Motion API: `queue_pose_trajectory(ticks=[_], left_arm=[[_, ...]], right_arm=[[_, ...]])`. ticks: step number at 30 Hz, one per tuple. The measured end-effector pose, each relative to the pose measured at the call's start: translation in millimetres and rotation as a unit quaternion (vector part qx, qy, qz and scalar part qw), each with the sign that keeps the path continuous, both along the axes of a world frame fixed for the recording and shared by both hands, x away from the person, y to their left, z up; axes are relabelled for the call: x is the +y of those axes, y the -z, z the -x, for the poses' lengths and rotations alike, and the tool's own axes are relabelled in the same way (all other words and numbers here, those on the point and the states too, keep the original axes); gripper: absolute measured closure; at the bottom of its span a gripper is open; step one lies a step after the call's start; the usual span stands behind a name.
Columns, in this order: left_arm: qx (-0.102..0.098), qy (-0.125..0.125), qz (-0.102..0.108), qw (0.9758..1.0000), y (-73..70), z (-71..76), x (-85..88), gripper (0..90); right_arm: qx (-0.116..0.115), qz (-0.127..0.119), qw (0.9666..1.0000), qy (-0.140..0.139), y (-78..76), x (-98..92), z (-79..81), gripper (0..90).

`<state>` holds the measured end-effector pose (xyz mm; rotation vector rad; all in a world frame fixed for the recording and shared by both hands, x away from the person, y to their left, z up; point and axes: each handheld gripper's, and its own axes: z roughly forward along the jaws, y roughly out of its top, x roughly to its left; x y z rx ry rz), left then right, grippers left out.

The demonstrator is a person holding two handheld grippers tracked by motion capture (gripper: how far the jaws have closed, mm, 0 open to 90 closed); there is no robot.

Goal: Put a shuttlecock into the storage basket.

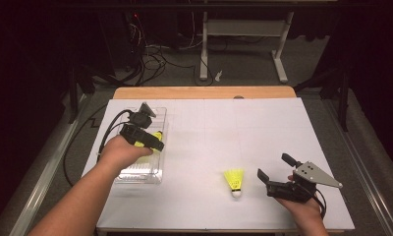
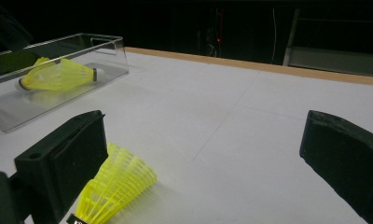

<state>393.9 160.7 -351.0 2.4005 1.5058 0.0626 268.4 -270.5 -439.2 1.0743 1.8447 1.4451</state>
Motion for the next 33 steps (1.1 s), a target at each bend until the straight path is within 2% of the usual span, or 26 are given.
queue_pose_trajectory(ticks=[4,12,16,20,33], left_arm=[[-0.001,0.01,-0.005,0.9999,0.5,2.6,-4.9,14.9],[0.008,0.027,0.006,0.9996,1.9,7.8,-18.1,6.5],[0.011,0.028,-0.004,0.9995,3.7,8.8,-23.3,0.9],[0.009,0.027,-0.002,0.9996,3.3,10.5,-27.7,0.9],[0.009,0.06,0.006,0.9981,4.1,20.8,-48.7,0.9]], right_arm=[[-0.001,0.0,1.0,0.001,-0.6,0.2,0.4,1.4],[-0.001,0.002,1.0,0.003,-0.4,-0.8,-0.1,1.4],[0.0,0.004,1.0,0.003,-0.3,-1.7,-0.4,1.4],[0.001,0.005,1.0,0.005,-0.5,-1.7,-0.6,0.3],[0.002,0.01,0.9998,0.016,-3.2,-3.9,-2.9,0.2]])
